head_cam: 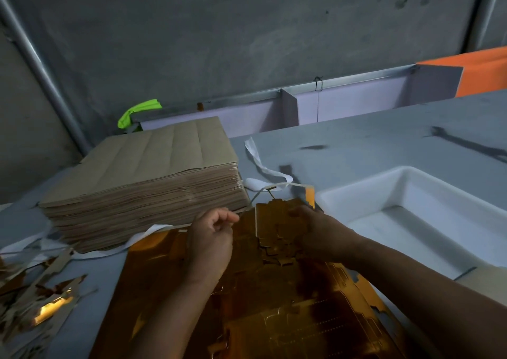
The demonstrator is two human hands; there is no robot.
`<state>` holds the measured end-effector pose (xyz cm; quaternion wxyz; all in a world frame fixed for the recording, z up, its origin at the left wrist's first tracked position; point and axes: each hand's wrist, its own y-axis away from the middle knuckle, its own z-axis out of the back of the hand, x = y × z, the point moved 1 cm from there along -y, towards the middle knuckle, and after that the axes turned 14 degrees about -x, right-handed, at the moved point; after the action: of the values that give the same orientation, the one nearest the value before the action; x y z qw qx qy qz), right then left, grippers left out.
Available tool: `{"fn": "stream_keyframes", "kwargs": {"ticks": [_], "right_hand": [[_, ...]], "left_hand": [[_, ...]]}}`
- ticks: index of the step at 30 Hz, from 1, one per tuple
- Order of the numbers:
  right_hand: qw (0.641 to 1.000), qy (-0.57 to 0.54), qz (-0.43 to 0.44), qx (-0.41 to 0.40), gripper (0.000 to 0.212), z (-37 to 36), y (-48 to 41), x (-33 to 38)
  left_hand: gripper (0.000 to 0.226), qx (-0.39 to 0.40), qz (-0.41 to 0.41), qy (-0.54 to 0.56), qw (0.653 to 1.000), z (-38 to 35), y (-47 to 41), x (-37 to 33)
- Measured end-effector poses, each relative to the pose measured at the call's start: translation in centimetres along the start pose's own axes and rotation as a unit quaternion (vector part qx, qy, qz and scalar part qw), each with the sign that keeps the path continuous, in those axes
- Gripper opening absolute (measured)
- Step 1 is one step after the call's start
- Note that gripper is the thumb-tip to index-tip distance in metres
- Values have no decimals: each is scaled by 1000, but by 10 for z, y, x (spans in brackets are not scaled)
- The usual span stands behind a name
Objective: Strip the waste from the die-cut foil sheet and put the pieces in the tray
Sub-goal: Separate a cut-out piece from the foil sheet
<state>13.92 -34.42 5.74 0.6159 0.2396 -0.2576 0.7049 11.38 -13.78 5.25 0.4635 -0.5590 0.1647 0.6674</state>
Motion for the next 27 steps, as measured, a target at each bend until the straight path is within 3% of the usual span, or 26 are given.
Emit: {"fn": "stream_keyframes", "kwargs": {"ticks": [5,12,18,20,27], "right_hand": [[1000,11,3,-7,62,-1,1,2],[999,-18,37,-33,40,2,2,5],[996,34,41,69,26,-5,4,3],[993,44,47,94,30,-6,5,3],[989,47,52,130,34,-6,5,2]], "left_hand": [[28,-40,69,-115,990,29,-22,23],[52,-42,113,-259,958,62,-39,54],[52,-7,143,-334,932,63,-42,59],[45,3,134,-361,923,62,-42,57],[56,16,99,-393,914,52,-41,58]]}}
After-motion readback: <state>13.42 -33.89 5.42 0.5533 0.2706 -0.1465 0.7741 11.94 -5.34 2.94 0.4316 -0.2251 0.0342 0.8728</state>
